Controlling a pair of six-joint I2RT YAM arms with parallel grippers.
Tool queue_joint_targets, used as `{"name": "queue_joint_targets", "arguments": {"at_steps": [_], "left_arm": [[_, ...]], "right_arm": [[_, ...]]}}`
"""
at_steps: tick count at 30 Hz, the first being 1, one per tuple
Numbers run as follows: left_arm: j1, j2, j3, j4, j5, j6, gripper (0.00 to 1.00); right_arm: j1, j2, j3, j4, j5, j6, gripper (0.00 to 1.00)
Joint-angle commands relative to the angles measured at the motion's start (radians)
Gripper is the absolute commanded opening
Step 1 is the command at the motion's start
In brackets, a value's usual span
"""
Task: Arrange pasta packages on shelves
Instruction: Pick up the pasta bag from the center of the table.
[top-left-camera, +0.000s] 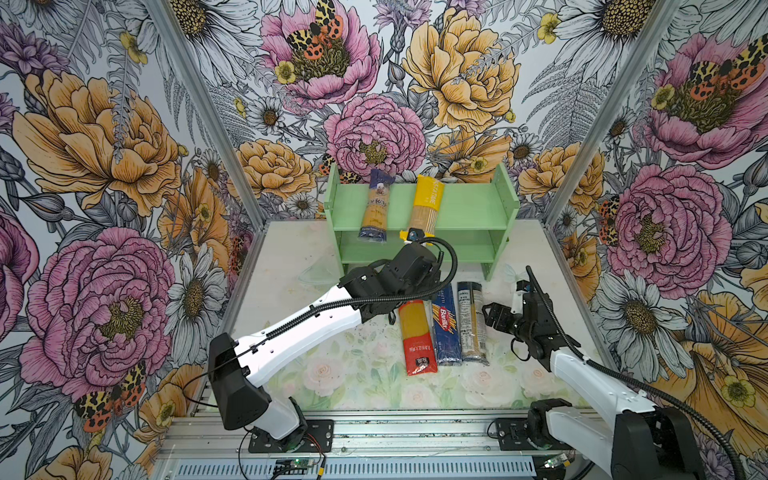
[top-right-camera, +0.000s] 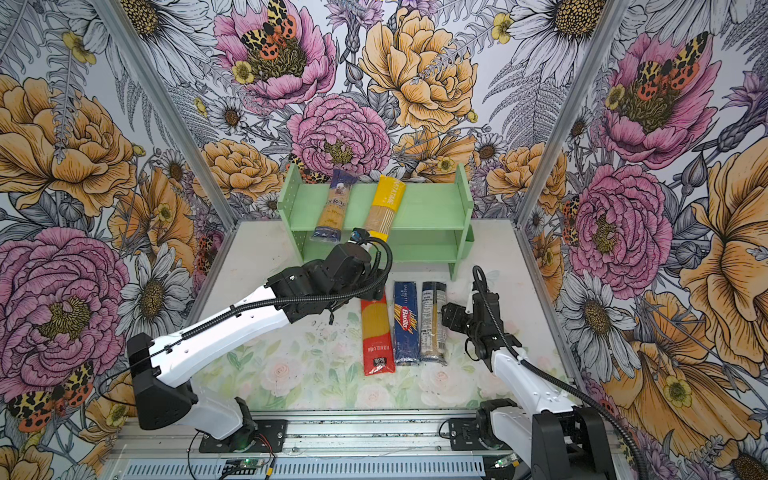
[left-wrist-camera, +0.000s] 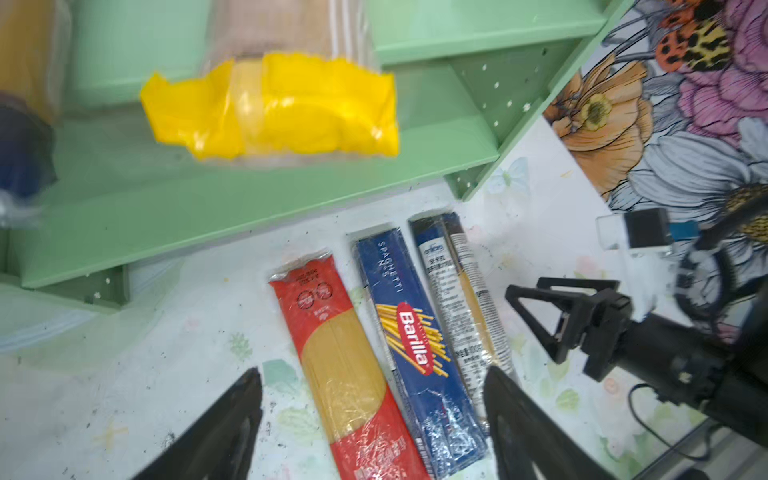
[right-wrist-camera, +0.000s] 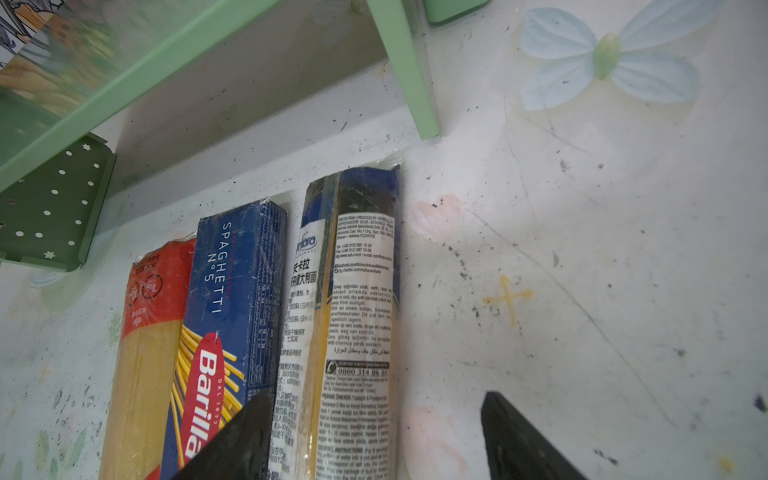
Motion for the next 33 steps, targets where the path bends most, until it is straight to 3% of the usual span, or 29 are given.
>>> {"name": "queue_joint_targets", "arguments": {"at_steps": [1,7,17,27,33], "left_arm": [[0.022,-0.101,-0.151,0.117,0.014,-0.136,0.99],[0.053,-0.215,-0.311,0.128,-0.010,-0.191,0.99],[0.172,-0.243,-0.489,0.147,0.098,-0.229,0.99],[0.217,-0.268,-0.640,0.251,0.150,-0.217,0.99],[0.272,-0.368,-0.729,0.270,0.203,-0.222,0.99]], "right_arm": [[0.009,-0.014,0.010,0.005,-0.028,0.024,0.81],[0.021,-0.033,0.011,0.004,-0.049,0.058,0.80],[0.092,-0.082,0.024,0.002,-0.077,0.120,0.80],[0.392,0.058,0.142,0.003,0.072,0.168,0.81],[0.547,0.202,0.249,0.004,0.128,0.185,0.85]]}}
